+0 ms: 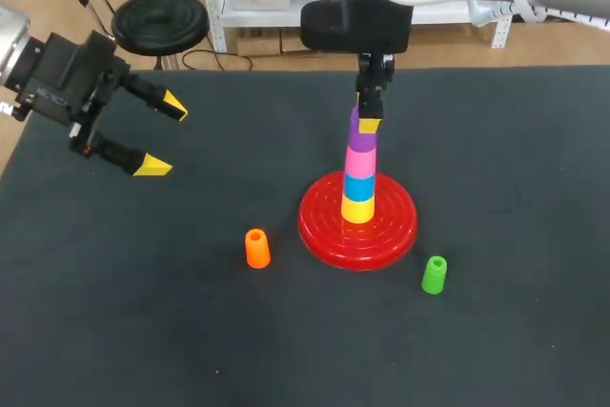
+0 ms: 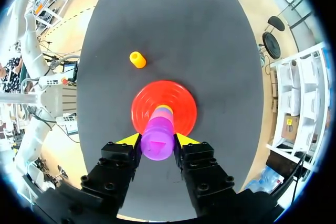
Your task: Pick up and stack the cylinders on the red base in this order: pink,purple,orange,green
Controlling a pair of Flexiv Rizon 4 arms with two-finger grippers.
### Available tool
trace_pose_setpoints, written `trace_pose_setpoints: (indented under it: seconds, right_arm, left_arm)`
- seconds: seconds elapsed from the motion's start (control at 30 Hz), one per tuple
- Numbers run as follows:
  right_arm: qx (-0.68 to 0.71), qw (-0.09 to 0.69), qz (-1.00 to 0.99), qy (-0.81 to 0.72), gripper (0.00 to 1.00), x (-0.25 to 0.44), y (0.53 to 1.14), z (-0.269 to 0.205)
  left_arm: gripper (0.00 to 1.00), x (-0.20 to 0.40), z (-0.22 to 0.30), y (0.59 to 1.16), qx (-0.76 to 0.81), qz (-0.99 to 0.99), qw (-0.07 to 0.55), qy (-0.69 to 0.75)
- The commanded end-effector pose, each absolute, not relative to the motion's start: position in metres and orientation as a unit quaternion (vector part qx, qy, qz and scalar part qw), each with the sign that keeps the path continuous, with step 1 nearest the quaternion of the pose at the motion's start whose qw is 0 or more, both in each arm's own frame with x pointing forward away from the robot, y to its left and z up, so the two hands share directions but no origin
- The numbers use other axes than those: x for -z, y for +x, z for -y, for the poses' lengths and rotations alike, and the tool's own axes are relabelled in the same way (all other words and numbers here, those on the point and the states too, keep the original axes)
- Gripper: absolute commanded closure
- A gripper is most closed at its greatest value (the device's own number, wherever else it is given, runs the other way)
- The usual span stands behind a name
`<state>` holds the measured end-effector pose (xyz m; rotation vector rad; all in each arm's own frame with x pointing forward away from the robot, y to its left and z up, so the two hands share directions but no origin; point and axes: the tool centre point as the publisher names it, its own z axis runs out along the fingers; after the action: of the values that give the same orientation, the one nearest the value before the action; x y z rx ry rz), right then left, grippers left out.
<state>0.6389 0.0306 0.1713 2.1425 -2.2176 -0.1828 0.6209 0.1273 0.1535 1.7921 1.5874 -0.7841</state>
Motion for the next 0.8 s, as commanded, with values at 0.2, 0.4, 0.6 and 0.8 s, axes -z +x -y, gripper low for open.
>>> trace_pose_setpoints:
  seconds: [0.2,0.4,0.6,0.8]
  right_arm:
    - [0.048,0.011,0.720,0.692,0.00,-0.170,0.634,-0.030]
    - [0.035,-0.002,0.720,0.693,0.00,-0.177,0.633,-0.033]
    - [0.027,-0.008,0.707,0.706,0.00,-0.184,0.633,-0.046]
    - [0.022,-0.019,0.688,0.725,0.00,-0.187,0.631,-0.064]
  left_arm:
    - [0.00,-0.153,-0.128,0.620,0.295,-0.599,0.309,0.677]
    - [0.00,-0.153,-0.128,0.620,0.295,-0.599,0.309,0.677]
    - [0.00,-0.153,-0.128,0.620,0.295,-0.599,0.309,0.677]
    - [0.00,-0.153,-0.128,0.620,0.295,-0.599,0.309,0.677]
